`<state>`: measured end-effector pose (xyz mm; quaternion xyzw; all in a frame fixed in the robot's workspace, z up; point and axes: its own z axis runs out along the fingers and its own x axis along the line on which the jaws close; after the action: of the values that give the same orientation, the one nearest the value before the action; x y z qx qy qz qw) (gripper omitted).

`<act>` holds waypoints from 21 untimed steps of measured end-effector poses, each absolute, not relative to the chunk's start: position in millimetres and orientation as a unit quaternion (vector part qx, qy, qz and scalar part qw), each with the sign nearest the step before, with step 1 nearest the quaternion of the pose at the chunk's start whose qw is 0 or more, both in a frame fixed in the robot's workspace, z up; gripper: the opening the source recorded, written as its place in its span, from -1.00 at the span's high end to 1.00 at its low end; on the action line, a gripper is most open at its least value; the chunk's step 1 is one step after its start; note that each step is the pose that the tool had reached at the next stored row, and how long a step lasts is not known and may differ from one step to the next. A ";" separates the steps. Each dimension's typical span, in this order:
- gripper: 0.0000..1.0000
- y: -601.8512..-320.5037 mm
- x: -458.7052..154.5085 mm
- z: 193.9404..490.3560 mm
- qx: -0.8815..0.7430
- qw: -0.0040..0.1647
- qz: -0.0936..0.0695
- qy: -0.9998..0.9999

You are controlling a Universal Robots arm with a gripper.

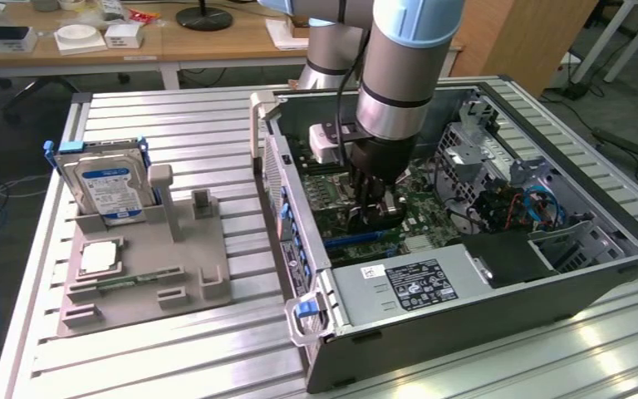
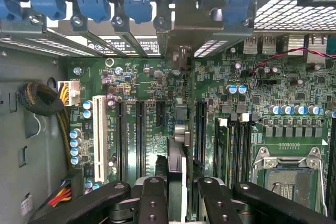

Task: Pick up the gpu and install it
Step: 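Insert the gpu into the slot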

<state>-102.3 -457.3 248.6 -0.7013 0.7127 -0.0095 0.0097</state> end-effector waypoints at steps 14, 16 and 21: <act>0.46 -457.3 -103.1 248.6 -0.701 0.011 -0.011 0.713; 0.46 -457.3 -103.5 248.5 -0.701 0.011 -0.011 0.713; 0.46 -457.4 -104.3 248.3 -0.701 0.011 -0.011 0.713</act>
<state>-104.3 -457.4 248.3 -0.7013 0.7127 -0.0112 0.0114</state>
